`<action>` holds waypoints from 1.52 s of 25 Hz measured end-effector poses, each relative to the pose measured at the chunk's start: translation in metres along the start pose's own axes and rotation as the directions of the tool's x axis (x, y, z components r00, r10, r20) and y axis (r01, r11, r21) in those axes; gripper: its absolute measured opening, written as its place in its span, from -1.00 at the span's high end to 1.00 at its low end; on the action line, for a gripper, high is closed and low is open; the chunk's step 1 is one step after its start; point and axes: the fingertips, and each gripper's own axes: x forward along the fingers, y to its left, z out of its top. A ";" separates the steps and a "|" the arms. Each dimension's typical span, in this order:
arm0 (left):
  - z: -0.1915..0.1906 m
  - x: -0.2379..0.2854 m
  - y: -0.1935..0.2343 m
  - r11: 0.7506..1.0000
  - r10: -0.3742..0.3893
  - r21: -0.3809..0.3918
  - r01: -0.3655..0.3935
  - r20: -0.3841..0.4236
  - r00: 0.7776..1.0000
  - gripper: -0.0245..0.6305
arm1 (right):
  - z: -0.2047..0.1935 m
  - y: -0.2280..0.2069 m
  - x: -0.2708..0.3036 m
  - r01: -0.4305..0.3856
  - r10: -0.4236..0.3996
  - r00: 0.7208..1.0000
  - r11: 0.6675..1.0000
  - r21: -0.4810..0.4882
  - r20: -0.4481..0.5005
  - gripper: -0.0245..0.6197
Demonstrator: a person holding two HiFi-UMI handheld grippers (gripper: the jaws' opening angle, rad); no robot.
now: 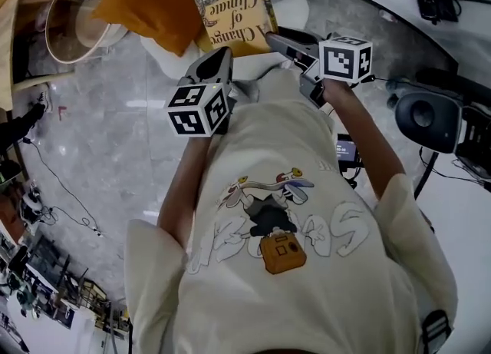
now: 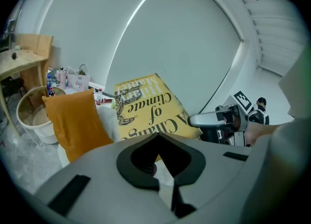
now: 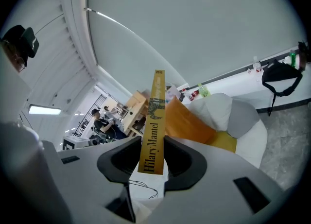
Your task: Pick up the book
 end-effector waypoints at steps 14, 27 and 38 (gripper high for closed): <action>0.059 -0.058 -0.028 0.998 -0.056 -0.019 0.059 0.158 0.986 0.92 | 0.008 0.052 -0.041 -0.036 0.038 0.990 0.999 -0.013 0.139 0.42; 0.042 -0.089 -0.032 0.999 -0.010 0.042 0.001 0.219 0.976 0.92 | -0.028 0.087 -0.050 -0.076 0.076 0.975 0.997 -0.008 0.210 0.42; 0.047 -0.085 -0.026 1.000 -0.018 0.015 0.015 0.212 0.977 0.92 | -0.031 0.086 -0.047 -0.066 0.058 0.974 0.998 0.025 0.218 0.42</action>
